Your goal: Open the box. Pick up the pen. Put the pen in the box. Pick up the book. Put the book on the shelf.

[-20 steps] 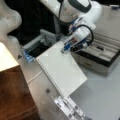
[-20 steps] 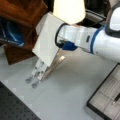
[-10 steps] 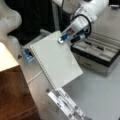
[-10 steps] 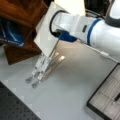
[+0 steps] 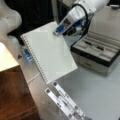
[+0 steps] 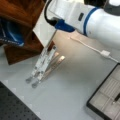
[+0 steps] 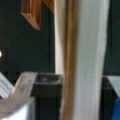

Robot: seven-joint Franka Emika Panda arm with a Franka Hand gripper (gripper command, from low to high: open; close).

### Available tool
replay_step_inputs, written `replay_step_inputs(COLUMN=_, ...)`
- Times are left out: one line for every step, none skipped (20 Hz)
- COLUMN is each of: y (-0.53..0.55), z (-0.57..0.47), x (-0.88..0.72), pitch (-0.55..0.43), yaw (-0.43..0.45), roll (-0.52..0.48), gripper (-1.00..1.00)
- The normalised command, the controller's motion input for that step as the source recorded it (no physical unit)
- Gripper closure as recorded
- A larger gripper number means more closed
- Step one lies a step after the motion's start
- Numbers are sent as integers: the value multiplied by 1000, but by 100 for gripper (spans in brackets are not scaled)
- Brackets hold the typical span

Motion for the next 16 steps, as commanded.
replay_step_inputs(y=-111, z=299, x=-132, pitch=83, yaw=-129, roll=191, gripper=100)
replay_step_inputs(y=-120, z=301, x=-142, pitch=86, yaw=-122, roll=187, gripper=100)
replay_step_inputs(y=-137, z=296, x=-149, pitch=84, yaw=-113, roll=188, gripper=100)
replay_step_inputs(y=-163, z=278, x=-153, pitch=82, yaw=-105, roll=189, gripper=100)
replay_step_inputs(y=-172, z=256, x=-149, pitch=80, yaw=-97, roll=191, gripper=100)
replay_step_inputs(y=-168, z=235, x=-141, pitch=79, yaw=-89, roll=191, gripper=100)
replay_step_inputs(y=-154, z=213, x=-132, pitch=77, yaw=-81, roll=191, gripper=100)
replay_step_inputs(y=-153, z=186, x=-136, pitch=44, yaw=-71, roll=194, gripper=100)
replay_step_inputs(y=-163, z=159, x=-148, pitch=29, yaw=-66, roll=188, gripper=100)
replay_step_inputs(y=-159, z=136, x=-151, pitch=25, yaw=-60, roll=185, gripper=100)
replay_step_inputs(y=-172, z=118, x=-166, pitch=19, yaw=-57, roll=182, gripper=100)
replay_step_inputs(y=-197, z=102, x=-192, pitch=17, yaw=-54, roll=182, gripper=100)
replay_step_inputs(y=-233, z=90, x=-225, pitch=12, yaw=-49, roll=180, gripper=100)
replay_step_inputs(y=-241, z=83, x=-242, pitch=11, yaw=-40, roll=179, gripper=100)
replay_step_inputs(y=-264, z=78, x=-271, pitch=3, yaw=-36, roll=174, gripper=100)
replay_step_inputs(y=-291, z=71, x=-308, pitch=-3, yaw=-27, roll=166, gripper=100)
